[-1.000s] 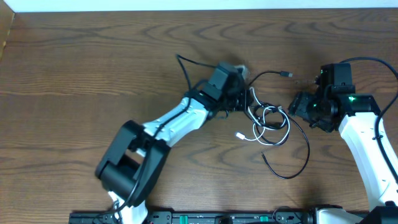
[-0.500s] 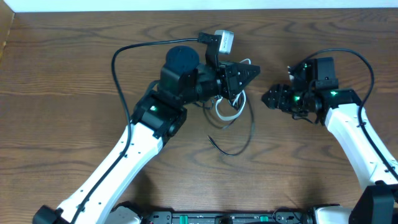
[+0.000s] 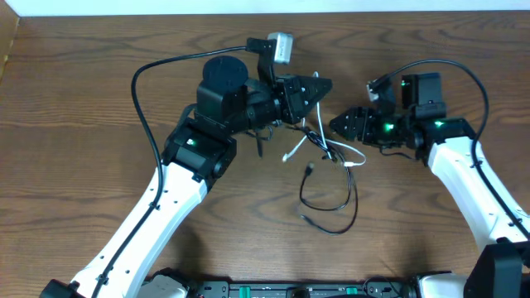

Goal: Untangle cables

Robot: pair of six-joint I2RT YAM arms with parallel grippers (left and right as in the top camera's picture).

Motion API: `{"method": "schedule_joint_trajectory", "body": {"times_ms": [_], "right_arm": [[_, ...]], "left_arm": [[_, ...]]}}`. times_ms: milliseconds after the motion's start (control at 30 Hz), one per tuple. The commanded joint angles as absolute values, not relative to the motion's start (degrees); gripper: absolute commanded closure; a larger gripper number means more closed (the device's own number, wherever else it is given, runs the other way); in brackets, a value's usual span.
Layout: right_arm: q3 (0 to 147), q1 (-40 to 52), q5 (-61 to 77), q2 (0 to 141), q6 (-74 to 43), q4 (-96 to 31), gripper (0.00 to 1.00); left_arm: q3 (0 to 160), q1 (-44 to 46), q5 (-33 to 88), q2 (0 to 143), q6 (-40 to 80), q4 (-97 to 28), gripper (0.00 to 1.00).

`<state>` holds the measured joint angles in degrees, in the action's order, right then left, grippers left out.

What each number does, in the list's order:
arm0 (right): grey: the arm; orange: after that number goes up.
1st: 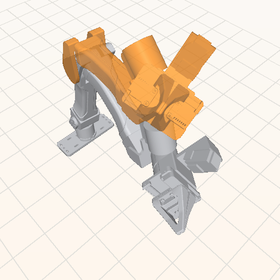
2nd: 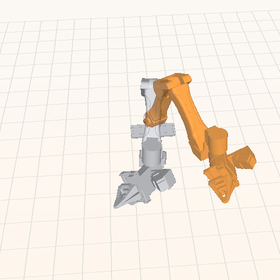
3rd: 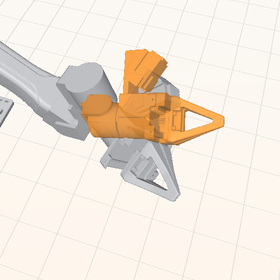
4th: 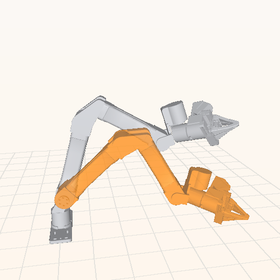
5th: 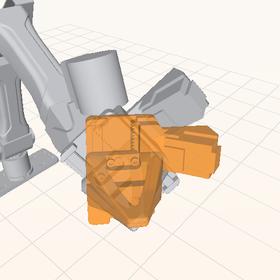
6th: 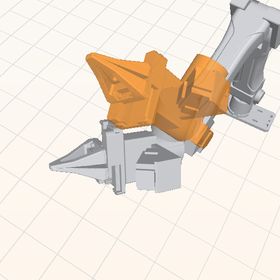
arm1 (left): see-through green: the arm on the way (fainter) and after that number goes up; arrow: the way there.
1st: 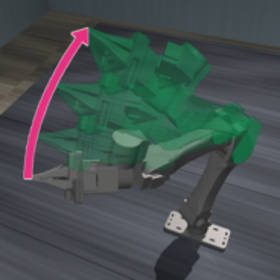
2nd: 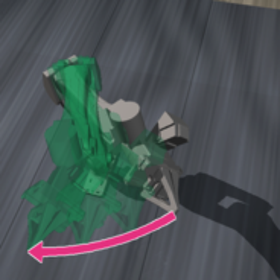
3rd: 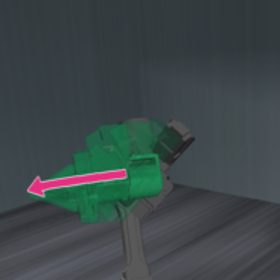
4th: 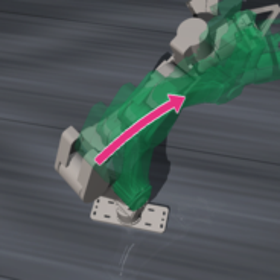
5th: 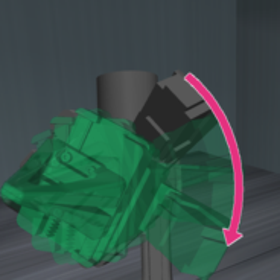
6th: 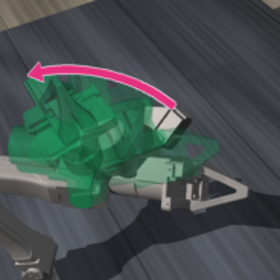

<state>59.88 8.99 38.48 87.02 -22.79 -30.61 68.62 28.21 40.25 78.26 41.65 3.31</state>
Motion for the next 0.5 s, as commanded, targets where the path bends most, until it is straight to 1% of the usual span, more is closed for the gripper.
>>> {"method": "schedule_joint_trajectory", "body": {"times_ms": [0,100,267,367,467], "right_arm": [[59.9,11.7,40.4,89.8,-21.6,-30.5,0.30],[59.9,13.6,40.5,93.0,-21.6,-30.5,0.31],[59.9,14.6,41.4,97.5,-21.8,-30.6,0.37],[59.9,14.6,41.4,98.6,-21.8,-30.0,0.38],[59.9,14.6,38.5,99.2,-22.8,-29.7,0.38]], "left_arm": [[70.0,27.5,42.0,77.7,42.4,4.1,0.93],[70.0,26.6,42.7,77.7,42.4,4.3,0.93],[70.0,24.4,44.0,77.7,43.6,4.3,0.93],[70.0,23.3,44.8,77.7,43.9,4.4,0.93],[70.0,22.4,45.9,77.7,45.2,6.0,0.93]]}}
